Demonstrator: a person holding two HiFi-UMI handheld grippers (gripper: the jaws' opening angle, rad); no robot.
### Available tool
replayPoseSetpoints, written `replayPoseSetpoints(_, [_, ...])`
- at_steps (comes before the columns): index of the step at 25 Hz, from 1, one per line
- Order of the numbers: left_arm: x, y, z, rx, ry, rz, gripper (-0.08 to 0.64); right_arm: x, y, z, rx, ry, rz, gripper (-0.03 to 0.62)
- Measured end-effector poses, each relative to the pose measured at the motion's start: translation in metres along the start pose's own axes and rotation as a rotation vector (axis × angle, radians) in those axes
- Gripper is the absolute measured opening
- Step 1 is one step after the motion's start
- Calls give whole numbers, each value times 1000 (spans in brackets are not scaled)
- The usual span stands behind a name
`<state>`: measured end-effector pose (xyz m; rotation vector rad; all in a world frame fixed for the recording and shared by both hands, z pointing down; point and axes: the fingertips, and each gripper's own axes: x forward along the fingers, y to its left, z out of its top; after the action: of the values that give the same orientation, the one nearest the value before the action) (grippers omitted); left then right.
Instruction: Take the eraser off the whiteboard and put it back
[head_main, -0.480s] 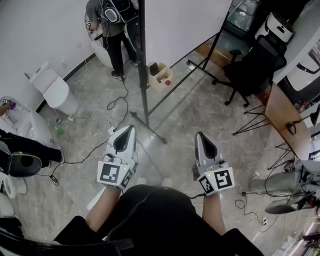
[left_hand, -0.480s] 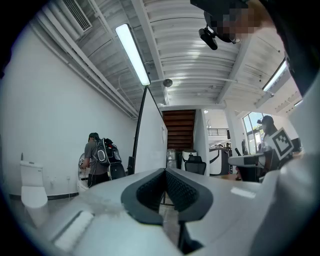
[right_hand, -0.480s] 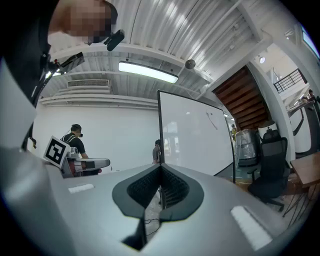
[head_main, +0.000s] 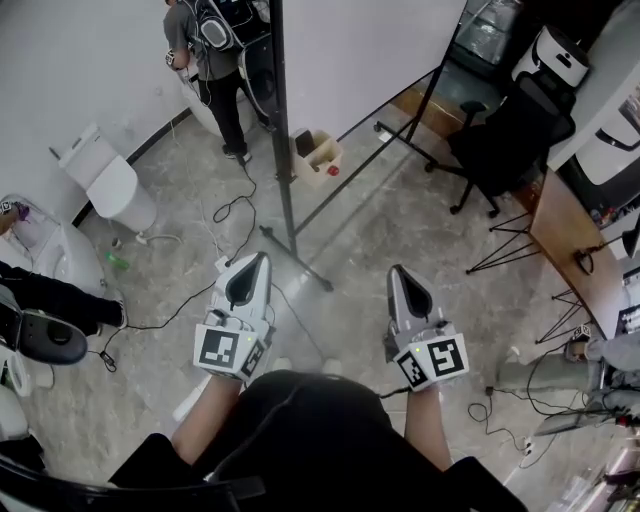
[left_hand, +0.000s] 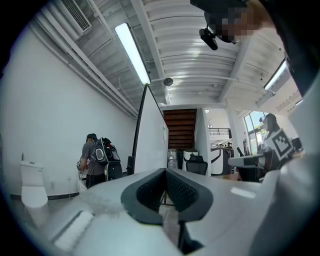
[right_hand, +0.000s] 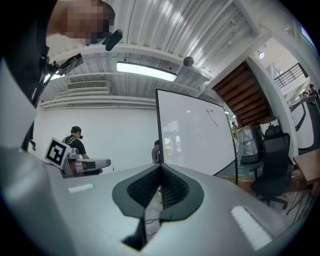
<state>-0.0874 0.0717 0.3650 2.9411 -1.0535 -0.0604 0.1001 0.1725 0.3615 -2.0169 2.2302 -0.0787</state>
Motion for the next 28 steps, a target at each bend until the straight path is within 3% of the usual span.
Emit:
replayPoseSetpoints(15, [19, -8, -6, 2, 8, 30, 5, 6, -23, -5, 10, 14, 24, 9])
replayPoseSetpoints(28, [19, -48, -19, 1, 27, 93, 5, -14, -52, -14, 29, 38, 101, 9])
